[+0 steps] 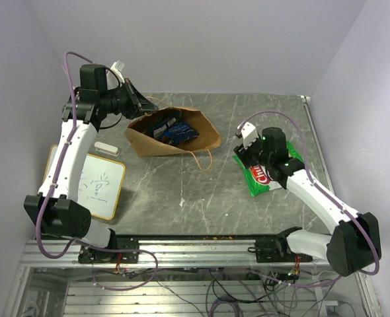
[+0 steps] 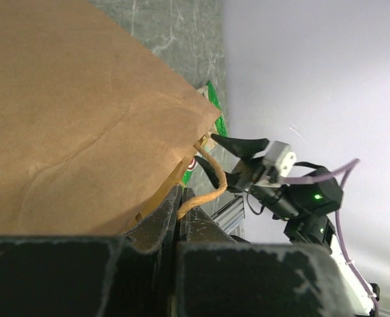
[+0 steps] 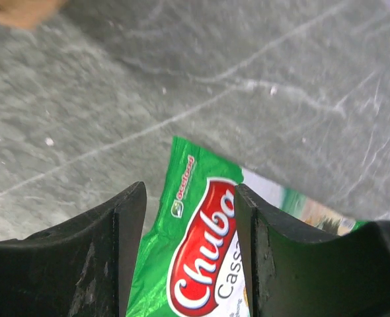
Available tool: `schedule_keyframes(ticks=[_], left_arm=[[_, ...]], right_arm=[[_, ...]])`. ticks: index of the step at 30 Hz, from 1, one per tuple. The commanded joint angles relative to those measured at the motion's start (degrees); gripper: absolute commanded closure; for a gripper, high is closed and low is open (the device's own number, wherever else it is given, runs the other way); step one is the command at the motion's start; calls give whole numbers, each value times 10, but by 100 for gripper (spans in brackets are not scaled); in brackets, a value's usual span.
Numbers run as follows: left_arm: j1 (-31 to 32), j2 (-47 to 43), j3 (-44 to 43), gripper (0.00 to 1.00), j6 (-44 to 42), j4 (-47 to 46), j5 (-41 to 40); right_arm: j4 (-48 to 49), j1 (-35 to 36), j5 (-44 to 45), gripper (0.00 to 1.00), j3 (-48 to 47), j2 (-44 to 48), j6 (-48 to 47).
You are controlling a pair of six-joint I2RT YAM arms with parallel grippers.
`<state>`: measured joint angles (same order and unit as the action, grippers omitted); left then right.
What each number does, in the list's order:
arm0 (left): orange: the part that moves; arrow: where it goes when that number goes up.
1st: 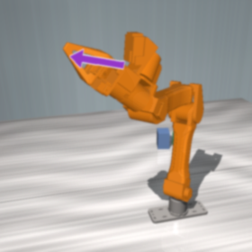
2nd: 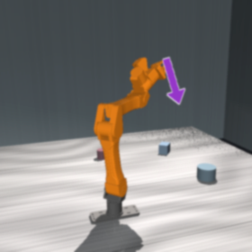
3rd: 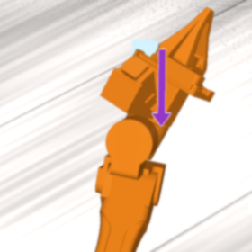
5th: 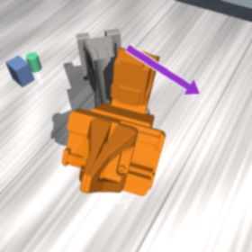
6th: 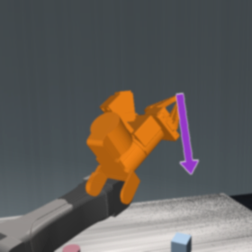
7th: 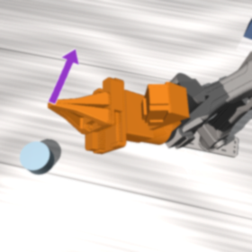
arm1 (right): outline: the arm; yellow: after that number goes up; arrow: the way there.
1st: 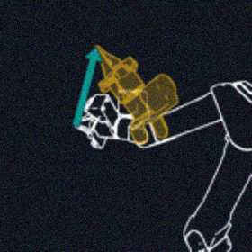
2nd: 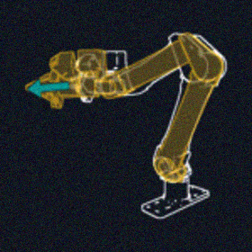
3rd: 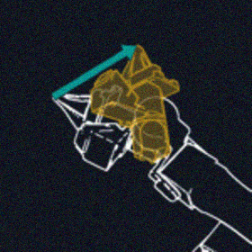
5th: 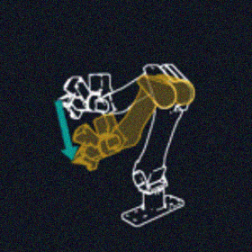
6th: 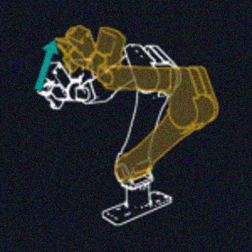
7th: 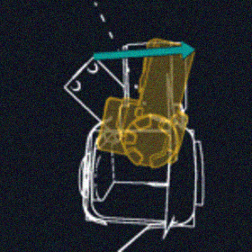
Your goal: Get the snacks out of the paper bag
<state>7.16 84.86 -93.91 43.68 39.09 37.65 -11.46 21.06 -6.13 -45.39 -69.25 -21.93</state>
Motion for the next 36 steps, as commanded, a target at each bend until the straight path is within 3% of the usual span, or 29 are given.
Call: schedule_keyframes(ticks=[1, 10, 15, 22, 27, 36], left_arm=[[-2, -38, 38, 93, 10, -24, 20], [3, -80, 86, 93, 8, -28, 23], [4, -78, 74, 93, 11, -32, 26], [5, -79, 93, 93, 37, -62, 34], [7, -74, 82, 93, 38, -55, 30], [11, -55, 48, 93, 48, -61, 31]], right_arm=[[44, -1, -87, 44, -20, 41, -34], [153, 53, -295, 46, -125, 24, -107], [132, 134, -329, 49, -174, -22, -260], [6, 205, -310, 60, -263, -119, -458], [-34, 226, -291, 67, -303, -177, -519], [-12, 235, -212, 64, -356, -282, -532]])
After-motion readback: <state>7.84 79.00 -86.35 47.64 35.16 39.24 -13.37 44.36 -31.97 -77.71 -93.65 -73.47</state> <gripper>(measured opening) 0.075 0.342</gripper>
